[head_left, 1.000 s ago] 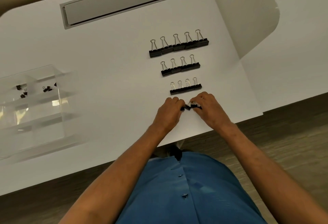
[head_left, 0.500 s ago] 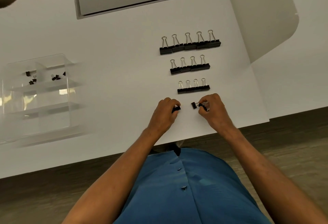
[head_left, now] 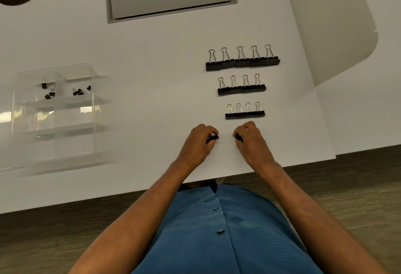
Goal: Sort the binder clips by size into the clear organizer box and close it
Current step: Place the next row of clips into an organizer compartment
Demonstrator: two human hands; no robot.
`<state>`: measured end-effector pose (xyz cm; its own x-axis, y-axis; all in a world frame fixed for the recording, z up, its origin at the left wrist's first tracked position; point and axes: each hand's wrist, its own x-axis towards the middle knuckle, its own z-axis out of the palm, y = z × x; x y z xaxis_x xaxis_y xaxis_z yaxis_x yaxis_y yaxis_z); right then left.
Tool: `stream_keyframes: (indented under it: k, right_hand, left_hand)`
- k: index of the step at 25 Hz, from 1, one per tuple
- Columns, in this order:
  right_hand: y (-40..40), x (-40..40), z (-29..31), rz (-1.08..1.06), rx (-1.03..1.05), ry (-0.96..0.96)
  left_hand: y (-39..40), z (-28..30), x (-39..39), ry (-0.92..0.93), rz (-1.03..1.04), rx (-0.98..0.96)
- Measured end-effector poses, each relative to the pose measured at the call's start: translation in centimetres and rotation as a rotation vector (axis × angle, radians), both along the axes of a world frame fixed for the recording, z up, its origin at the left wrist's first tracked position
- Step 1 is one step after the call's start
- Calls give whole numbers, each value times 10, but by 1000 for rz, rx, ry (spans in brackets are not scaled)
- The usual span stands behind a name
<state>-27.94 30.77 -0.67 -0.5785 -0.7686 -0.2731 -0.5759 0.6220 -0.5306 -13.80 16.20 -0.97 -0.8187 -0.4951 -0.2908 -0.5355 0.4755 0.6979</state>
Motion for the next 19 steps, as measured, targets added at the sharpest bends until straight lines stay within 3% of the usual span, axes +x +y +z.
stream_keyframes:
  k: [2, 4, 6, 9, 10, 14, 19]
  right_hand:
    - [-6, 3, 0, 13, 33, 13]
    - [-13, 6, 2, -86, 19, -113]
    - [-27, 11, 9, -342, -53, -461]
    - [-57, 30, 29, -766, -257, -1150]
    - [-68, 38, 32, -836, -293, -1285]
    - [-113, 72, 47, -925, -400, -1634]
    - [-175, 117, 70, -836, -397, -1621]
  left_hand:
    - [-5, 3, 4, 1, 40, 40]
    - [-11, 10, 7, 9, 130, 123]
    - [-21, 19, 11, 38, 265, 261]
    - [-36, 38, 22, 118, 410, 497]
    - [-42, 45, 27, 146, 419, 528]
    - [-62, 70, 42, 187, 327, 376]
    - [-97, 88, 85, 145, 143, 45]
